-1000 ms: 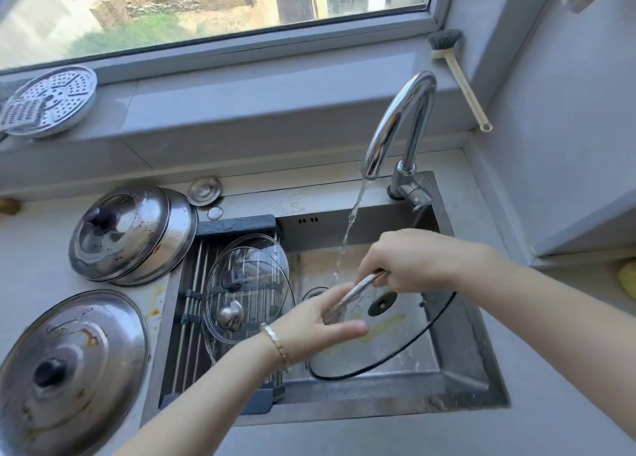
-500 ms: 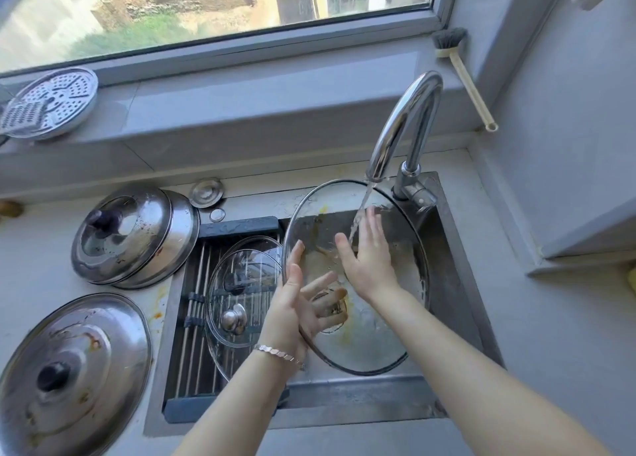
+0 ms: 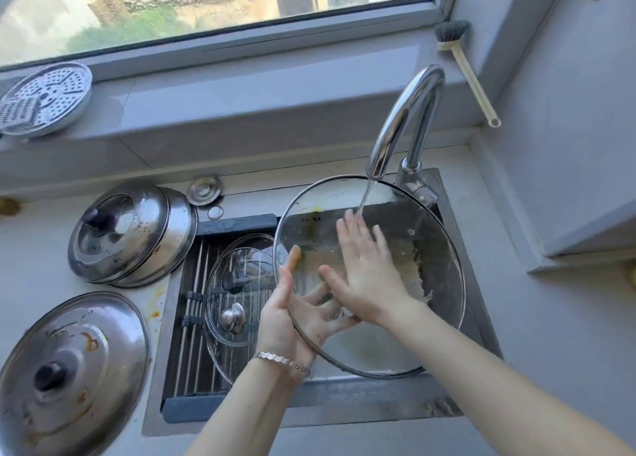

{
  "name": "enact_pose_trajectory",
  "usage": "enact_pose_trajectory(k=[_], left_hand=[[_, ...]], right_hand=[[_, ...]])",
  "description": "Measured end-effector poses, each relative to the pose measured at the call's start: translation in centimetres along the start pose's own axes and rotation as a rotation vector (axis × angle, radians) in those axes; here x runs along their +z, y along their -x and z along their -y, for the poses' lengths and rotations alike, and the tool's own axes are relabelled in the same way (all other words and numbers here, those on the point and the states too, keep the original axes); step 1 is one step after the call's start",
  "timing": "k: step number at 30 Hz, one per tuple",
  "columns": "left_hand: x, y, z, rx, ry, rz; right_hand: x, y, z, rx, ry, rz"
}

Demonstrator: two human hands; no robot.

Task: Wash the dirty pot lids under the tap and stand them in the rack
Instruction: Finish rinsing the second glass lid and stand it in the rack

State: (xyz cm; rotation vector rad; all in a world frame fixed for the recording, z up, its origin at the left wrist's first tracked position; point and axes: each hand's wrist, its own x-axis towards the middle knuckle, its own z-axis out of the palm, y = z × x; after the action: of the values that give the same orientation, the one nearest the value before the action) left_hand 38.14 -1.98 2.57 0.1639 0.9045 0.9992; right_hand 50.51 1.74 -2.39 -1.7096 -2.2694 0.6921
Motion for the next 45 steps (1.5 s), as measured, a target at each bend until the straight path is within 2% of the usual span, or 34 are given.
enact_pose_trajectory(k=[3,5,8,12,16,21,25,26,27,30,31,32,35,36,37,40,41,42,45], left_hand=[[-0.6,0.0,-0.7,0.011,0.029,0.008],[-1.1,0.2,-0.9,0.013,0.017,-0.022],[-1.1,0.1,-0.8,0.03,-0.013,-0.052],[-0.9,0.1,-1.0,0.027,-0.033,-0.036],[-0.1,0.2,-0.6,-0.003,-0.03,-0.034],[0.3,0.3,0.2,-0.049,0.015,0.083],[0.1,0.5,0.1,-0.085,-0.023,0.036],[0.1,0.4,0.2,-0.089,-0.017,0.028],[0.1,0.3,0.4,-0.09,-0.006,0.026],[-0.2,-0.1,1.1,-0.073,0.019,0.061],[-0.3,-0.1,1.2,-0.07,0.02,0.062],[-0.5,0.0,1.1,-0.073,0.017,0.045],[-1.2,0.5,0.7,-0.079,-0.006,-0.026],[-1.3,0.6,0.7,-0.072,-0.011,-0.037],[-1.4,0.6,0.7,-0.066,-0.014,-0.043],[-1.3,0.8,0.6,-0.048,0.005,-0.025],[-1.4,0.8,0.6,-0.045,0.01,-0.023],[-1.5,0.7,0.5,-0.052,0.01,-0.027],[-1.7,0.3,0.6,-0.072,0.006,-0.034]], right_hand=[[1.1,2.0,0.0,-0.239,0.016,0.022],[1.0,2.8,-1.6,-0.229,0.062,0.039],[0.4,3.1,-2.4,-0.118,0.069,0.081],[0.6,3.7,-1.4,-0.197,0.039,0.166],[-0.4,2.5,-1.4,-0.071,0.087,0.12],[-0.8,-0.3,1.8,-0.261,-0.017,0.044],[-2.4,-2.6,-1.7,0.112,0.094,0.009],[-2.3,-2.6,-1.8,0.149,0.109,0.01],[-2.0,-2.4,-1.3,0.115,0.097,0.021],[-0.3,-0.8,1.0,-0.198,0.031,0.118],[-0.2,-0.7,0.8,-0.229,0.041,0.122],[-0.3,-1.1,-0.1,-0.18,0.055,0.104],[-1.1,-2.2,-2.9,0.169,0.107,0.049],[-1.0,-2.1,-2.8,0.206,0.111,0.057],[-0.7,-1.9,-2.2,0.165,0.099,0.077],[0.4,-1.0,0.5,-0.146,0.053,0.147],[0.4,-1.1,0.5,-0.176,0.064,0.141],[0.2,-1.6,0.1,-0.129,0.081,0.115],[-0.7,-3.2,-1.2,0.176,0.091,0.032]])
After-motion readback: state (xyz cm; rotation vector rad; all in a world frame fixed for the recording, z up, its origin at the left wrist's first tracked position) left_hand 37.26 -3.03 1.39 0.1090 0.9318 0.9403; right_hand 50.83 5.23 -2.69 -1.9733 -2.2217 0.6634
